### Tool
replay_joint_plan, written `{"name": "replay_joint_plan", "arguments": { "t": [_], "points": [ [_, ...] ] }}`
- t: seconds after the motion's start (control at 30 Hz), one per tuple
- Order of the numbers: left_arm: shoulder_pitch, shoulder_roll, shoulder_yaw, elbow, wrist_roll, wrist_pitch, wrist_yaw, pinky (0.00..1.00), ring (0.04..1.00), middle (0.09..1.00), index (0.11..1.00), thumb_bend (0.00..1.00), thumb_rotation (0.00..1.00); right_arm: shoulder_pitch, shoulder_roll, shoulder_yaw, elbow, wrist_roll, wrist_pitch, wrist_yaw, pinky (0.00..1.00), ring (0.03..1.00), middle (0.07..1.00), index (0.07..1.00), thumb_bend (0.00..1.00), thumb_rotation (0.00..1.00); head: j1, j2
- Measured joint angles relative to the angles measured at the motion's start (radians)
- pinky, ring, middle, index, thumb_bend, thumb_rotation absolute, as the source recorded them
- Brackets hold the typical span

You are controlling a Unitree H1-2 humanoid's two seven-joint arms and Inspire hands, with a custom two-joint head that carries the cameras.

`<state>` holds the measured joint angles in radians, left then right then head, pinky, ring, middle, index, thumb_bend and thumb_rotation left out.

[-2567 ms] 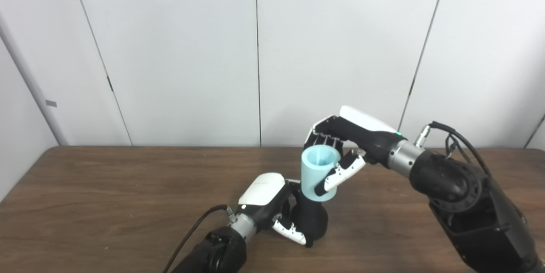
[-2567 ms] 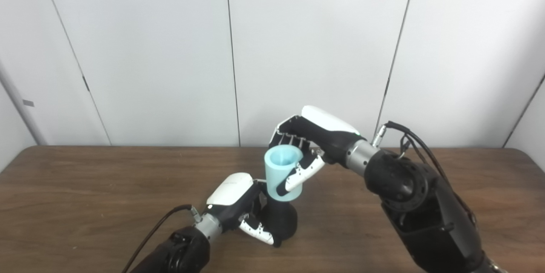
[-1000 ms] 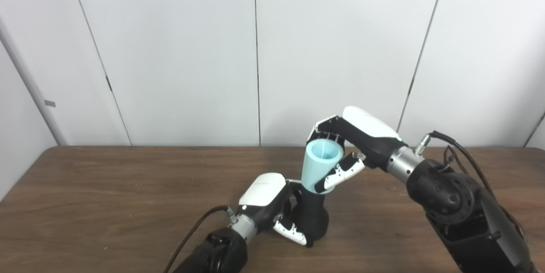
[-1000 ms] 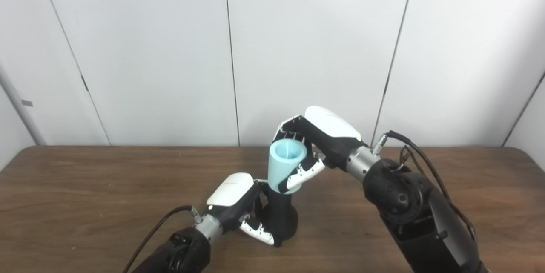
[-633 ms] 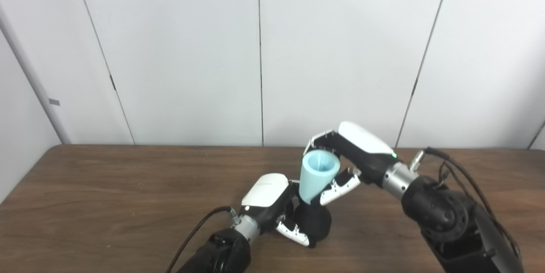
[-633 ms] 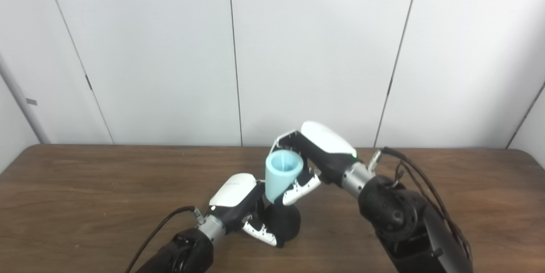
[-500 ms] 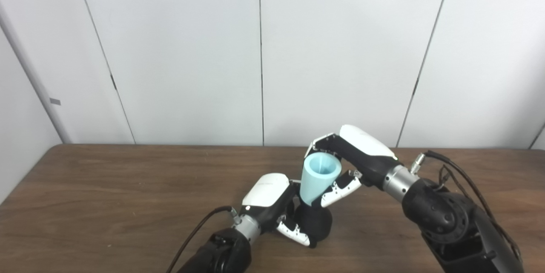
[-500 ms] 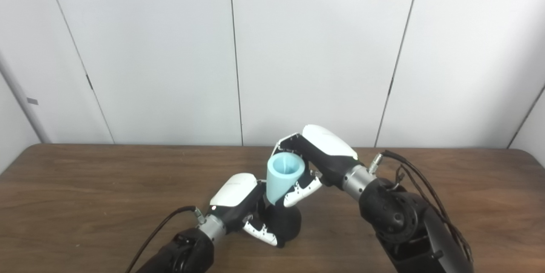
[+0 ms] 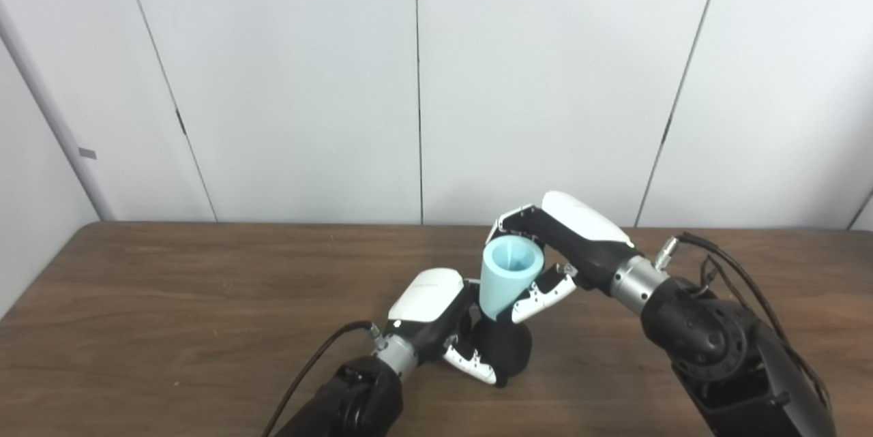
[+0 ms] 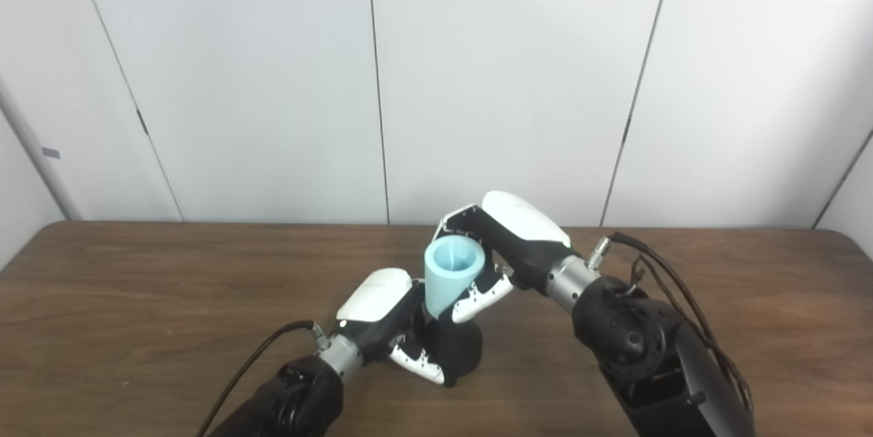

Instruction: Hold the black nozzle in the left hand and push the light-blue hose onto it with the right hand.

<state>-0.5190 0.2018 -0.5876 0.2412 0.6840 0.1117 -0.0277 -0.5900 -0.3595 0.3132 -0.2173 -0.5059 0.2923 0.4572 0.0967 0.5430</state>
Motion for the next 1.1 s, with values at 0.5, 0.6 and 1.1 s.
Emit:
{"name": "replay_joint_plan", "arguments": {
  "t": [0.5, 0.6, 1.1],
  "points": [
    [-0.001, 0.0, 0.001, 0.0, 0.001, 0.004, 0.0, 0.31, 0.376, 0.421, 0.491, 0.53, 0.0, 0.012, -0.011, 0.035, 0.064, -0.018, -0.063, -0.033, 0.34, 0.446, 0.506, 0.505, 0.5, 0.0, -0.006, 0.005],
    [-0.001, 0.0, 0.001, 0.0, 0.004, 0.004, 0.0, 0.32, 0.38, 0.424, 0.491, 0.53, 0.0, 0.011, -0.017, 0.031, 0.068, -0.01, -0.062, -0.032, 0.34, 0.45, 0.502, 0.502, 0.5, 0.0, -0.009, 0.003],
    [0.0, -0.007, 0.009, 0.003, 0.004, 0.0, 0.0, 0.36, 0.407, 0.427, 0.494, 0.53, 0.0, 0.055, -0.016, -0.045, 0.037, 0.014, -0.033, -0.032, 0.53, 0.763, 0.85, 0.973, 0.96, 0.52, -0.012, -0.005]
  ]
}}
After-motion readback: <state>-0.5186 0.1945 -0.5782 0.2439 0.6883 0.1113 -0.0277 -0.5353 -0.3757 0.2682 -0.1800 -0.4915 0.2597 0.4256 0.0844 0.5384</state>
